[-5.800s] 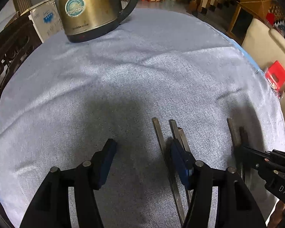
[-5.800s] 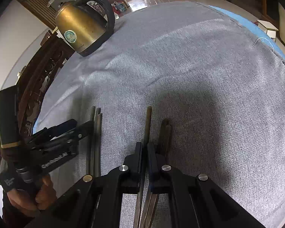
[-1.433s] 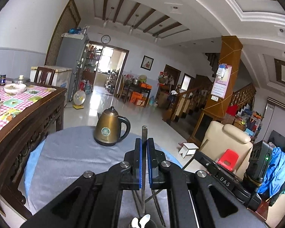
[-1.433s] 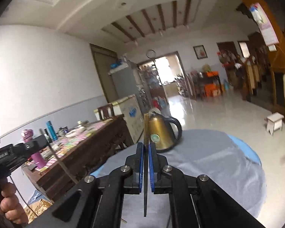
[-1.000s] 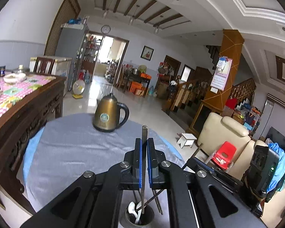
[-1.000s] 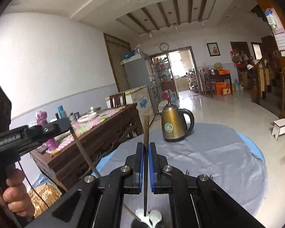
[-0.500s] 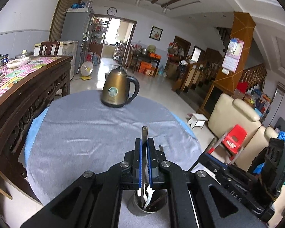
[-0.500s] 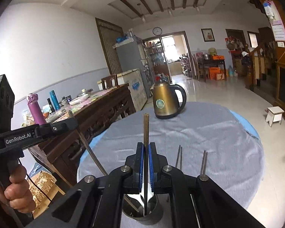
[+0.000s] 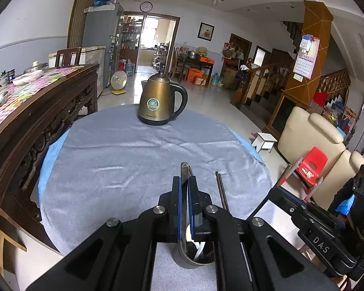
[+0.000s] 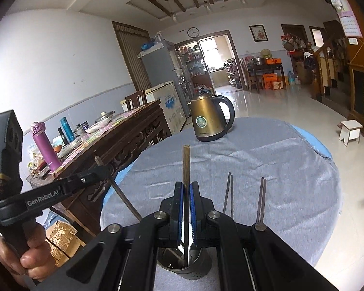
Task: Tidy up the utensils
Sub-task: 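Lower the chopsticks into the holder and open both tools, then move both tools down toward the loose dark chopsticks on the cloth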
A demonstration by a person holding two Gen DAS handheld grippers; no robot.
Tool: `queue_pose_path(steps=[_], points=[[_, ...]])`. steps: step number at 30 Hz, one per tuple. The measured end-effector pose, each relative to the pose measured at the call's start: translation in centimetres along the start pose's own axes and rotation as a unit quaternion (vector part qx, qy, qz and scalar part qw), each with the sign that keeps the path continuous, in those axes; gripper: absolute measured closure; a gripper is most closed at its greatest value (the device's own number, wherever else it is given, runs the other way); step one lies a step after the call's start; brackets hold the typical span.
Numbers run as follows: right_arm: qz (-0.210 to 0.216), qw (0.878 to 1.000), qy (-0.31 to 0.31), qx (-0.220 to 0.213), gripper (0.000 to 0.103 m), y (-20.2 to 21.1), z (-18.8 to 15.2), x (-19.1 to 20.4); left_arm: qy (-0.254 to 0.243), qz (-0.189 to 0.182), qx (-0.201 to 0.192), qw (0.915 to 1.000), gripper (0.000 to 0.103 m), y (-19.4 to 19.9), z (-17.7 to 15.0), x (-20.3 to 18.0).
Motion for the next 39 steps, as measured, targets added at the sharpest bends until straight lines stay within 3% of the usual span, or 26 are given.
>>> queue_pose_path(steps=[11,15,17,19,21,22,30,39], points=[[0.001,1.0,-0.011,0.011,0.097,-0.1,-0.5,-0.1,-0.008,0.019,0.007,0.9998,0.098,-0.1,-0.3,0.2],[0.009,1.0,-0.019,0.013,0.096,0.0,-0.4,-0.1,-0.028,0.042,0.004,0.9987,0.096,-0.1,-0.4,0.4],[0.016,0.999,-0.037,0.011,0.096,0.2,-0.3,-0.1,-0.038,0.06,0.004,0.9975,0.084,-0.1,-0.4,0.5],[0.025,0.998,-0.055,0.01,0.083,0.4,-0.1,-0.4,-0.043,0.077,0.001,0.9961,0.059,-0.1,-0.4,0.8],[0.018,0.998,-0.068,-0.002,0.052,0.8,0.2,-1.1,-0.051,0.096,-0.005,0.9941,0.056,0.1,-0.3,1.3],[0.015,0.997,-0.071,-0.01,0.047,1.1,0.4,-1.3,-0.055,0.104,-0.007,0.993,0.056,0.2,-0.3,1.4],[-0.007,0.997,-0.08,-0.018,0.046,1.3,0.5,-2.5,-0.064,0.146,-0.009,0.9872,0.045,0.1,-0.4,3.0],[-0.015,0.996,-0.093,-0.007,0.046,1.0,-0.5,-3.4,-0.072,0.188,-0.005,0.9795,0.045,-0.1,-0.9,4.8]])
Point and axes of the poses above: each gripper's, at about its wrist camera, not at the fingertips, and y roughly against the way its jaws point, x to its left, z to its top, the point moved 8 cm from there along -y, roughly the way its jaws point, and after that the axes turned 12 degrees about -x, right-handed, at the moved point
